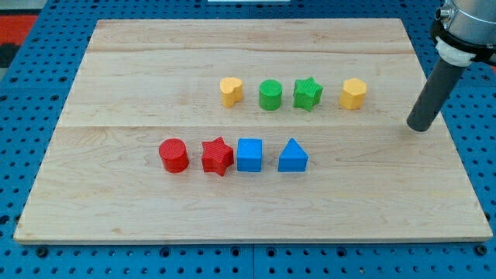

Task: Move arm away from yellow hexagon

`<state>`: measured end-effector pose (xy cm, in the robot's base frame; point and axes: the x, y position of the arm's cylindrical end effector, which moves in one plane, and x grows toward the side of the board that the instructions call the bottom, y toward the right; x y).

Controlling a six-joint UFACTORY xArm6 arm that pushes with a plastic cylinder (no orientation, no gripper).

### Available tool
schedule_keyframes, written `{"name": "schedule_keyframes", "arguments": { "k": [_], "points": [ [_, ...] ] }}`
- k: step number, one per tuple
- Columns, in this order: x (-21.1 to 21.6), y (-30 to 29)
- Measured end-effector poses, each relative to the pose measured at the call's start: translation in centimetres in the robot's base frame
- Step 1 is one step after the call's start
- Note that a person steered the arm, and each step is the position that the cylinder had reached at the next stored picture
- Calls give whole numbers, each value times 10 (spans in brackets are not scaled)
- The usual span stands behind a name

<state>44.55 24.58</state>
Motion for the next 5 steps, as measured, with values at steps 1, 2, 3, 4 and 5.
{"name": "schedule_keyframes", "arguments": {
  "k": [1,2,3,4,5],
  "points": [
    [6,0],
    [7,0],
    [9,-4],
    [20,-22],
    [20,-24]
  ]
}}
